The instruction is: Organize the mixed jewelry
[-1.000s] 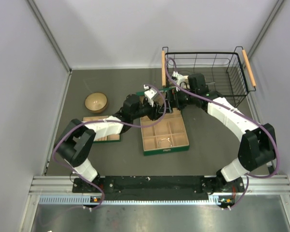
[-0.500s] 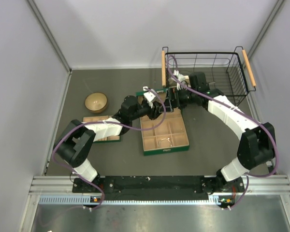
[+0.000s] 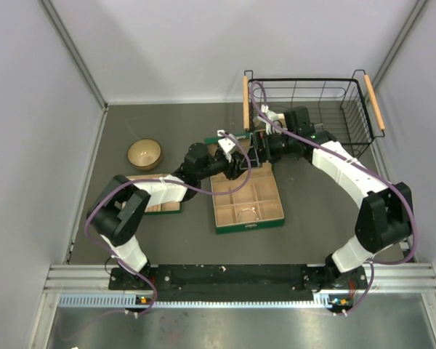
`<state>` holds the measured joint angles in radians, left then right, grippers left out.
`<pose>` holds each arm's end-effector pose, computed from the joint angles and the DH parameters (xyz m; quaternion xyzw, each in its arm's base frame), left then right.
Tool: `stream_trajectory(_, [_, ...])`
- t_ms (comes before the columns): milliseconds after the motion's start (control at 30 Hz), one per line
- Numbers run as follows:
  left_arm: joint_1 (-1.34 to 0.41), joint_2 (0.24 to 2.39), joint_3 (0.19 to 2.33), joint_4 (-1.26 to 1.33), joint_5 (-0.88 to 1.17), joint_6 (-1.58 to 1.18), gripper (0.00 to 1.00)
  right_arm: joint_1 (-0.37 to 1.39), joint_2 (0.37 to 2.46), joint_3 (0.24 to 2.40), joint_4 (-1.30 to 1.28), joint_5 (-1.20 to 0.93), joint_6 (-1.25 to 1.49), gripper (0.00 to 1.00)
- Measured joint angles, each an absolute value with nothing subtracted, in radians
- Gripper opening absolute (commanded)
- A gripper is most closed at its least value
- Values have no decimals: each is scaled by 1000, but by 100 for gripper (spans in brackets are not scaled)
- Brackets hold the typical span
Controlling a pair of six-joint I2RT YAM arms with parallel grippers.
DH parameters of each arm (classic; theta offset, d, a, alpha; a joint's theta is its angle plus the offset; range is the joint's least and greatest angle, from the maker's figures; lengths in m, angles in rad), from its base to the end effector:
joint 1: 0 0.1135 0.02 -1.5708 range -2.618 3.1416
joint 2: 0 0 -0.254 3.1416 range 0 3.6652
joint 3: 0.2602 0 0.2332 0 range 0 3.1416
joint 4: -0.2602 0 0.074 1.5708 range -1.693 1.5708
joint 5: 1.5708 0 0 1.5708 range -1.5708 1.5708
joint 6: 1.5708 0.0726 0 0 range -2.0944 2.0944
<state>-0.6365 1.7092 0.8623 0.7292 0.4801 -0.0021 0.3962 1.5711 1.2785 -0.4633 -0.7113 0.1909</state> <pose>0.2910 -0.2568 0.2197 0.3765 0.6406 -0.3713 0.5568 0.3018 0.1776 0.2715 -0.2254 0.8420 0.4135 0.2631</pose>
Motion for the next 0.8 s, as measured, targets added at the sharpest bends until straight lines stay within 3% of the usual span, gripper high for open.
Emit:
stream_trajectory(400, [-636,1711,863,734,516,-141,46,388,1572,1279,-456,-743,212,95])
stream_trajectory(800, [-657,1711,883,666,427,-160,39,388,1572,1269,-427,-734,220,95])
